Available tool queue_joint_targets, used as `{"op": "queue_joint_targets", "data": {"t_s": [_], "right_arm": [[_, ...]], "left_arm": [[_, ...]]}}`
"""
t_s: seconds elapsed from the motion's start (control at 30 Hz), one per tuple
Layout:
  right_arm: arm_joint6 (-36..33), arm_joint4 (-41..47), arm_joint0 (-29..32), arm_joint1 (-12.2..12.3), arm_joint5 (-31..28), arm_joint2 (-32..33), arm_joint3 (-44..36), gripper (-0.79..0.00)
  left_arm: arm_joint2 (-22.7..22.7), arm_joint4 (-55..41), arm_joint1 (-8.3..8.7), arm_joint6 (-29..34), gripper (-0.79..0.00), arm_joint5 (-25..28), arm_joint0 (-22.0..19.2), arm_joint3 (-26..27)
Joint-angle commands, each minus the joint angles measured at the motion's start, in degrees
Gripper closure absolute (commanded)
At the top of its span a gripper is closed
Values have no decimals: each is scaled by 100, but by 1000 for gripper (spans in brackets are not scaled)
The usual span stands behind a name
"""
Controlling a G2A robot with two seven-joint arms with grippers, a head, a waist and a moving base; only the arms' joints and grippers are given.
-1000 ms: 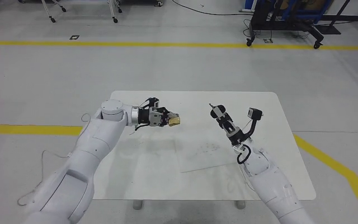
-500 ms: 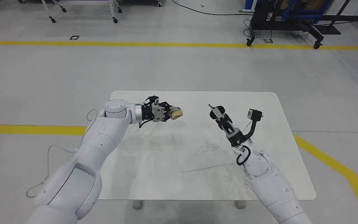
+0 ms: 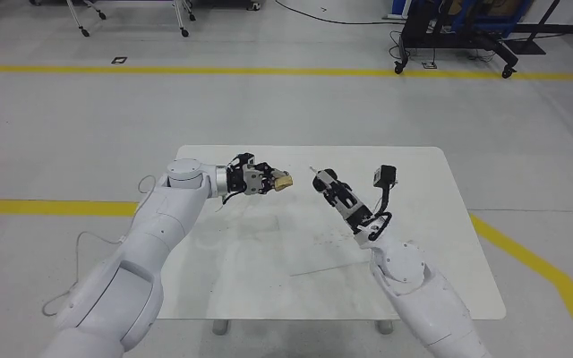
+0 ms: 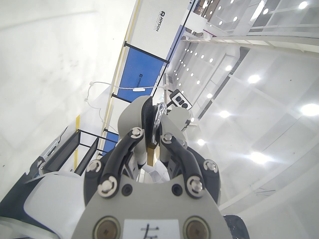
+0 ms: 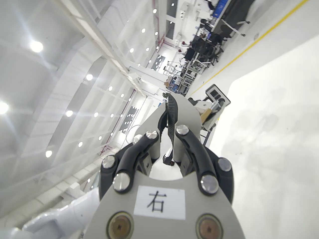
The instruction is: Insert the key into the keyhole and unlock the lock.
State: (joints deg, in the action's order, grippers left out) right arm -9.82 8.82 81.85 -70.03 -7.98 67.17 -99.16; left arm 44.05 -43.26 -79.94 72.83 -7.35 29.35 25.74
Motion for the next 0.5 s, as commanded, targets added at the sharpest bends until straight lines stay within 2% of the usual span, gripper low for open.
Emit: {"op": "queue_joint_targets", "data": {"t_s": [0.0, 0.1, 0.33, 0.47], "right_arm": [[64, -41, 59, -5, 765, -24, -214, 0], [75, -47, 144, -11, 1260, -62, -478, 0], [22, 36, 156, -12, 1272, -57, -521, 0], [0, -77, 188, -13, 1196, -98, -489, 0]], "left_arm": [[0, 0, 0, 0, 0, 0, 0, 0], [0, 0, 0, 0, 0, 0, 0, 0], [0, 0, 0, 0, 0, 0, 0, 0], [-45, 343, 31, -675, 0, -186, 135, 185]]}}
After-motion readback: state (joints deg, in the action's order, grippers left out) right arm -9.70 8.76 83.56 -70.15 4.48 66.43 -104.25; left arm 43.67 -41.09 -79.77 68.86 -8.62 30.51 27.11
